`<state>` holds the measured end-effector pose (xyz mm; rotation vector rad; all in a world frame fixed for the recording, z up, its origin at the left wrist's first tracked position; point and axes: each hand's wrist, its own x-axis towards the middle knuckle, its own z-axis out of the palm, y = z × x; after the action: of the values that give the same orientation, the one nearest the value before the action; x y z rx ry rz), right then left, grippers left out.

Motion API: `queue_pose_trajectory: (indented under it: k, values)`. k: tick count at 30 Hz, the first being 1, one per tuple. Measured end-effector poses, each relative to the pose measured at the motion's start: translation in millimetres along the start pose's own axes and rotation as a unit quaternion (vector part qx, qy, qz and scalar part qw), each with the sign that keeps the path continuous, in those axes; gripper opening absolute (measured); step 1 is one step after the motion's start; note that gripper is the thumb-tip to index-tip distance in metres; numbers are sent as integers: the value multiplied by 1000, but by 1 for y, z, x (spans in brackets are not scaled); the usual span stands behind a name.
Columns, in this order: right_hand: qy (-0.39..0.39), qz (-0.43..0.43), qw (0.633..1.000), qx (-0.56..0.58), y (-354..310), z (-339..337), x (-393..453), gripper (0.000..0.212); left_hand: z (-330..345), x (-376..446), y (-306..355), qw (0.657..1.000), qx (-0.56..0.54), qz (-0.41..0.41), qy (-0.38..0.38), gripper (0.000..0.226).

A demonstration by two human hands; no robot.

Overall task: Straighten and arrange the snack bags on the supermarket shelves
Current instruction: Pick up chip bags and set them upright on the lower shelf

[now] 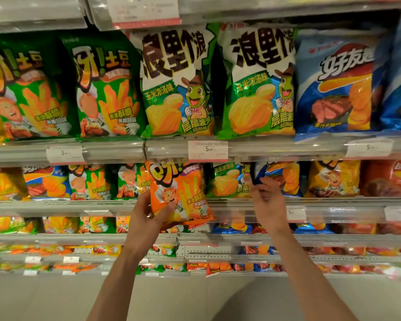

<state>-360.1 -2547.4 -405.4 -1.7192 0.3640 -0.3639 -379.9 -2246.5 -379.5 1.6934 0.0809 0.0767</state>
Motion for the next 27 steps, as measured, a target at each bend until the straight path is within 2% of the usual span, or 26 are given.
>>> queue_pose_trajectory:
  k: [4, 8, 14, 22, 27]
  values:
    - [-62, 40, 997, 18, 3, 0, -22, 16, -10, -16, 0, 1000, -4, -23, 6, 53]
    - [-95, 69, 992, 38, 5, 11, -47, 19, -26, -35, -5, 999, 5, -34, 19, 59]
    - [-123, 105, 986, 30, -1, 45, -97, 11, -71, -61, -17, 999, -6, -40, 29, 59]
    - [-147, 122, 981, 36, -37, 149, -180, 7, -202, -80, -32, 997, -52, -45, 42, 62]
    - [-160, 86, 983, 14, -59, 237, -228, 14, -297, -93, -39, 994, -77, -46, 58, 57]
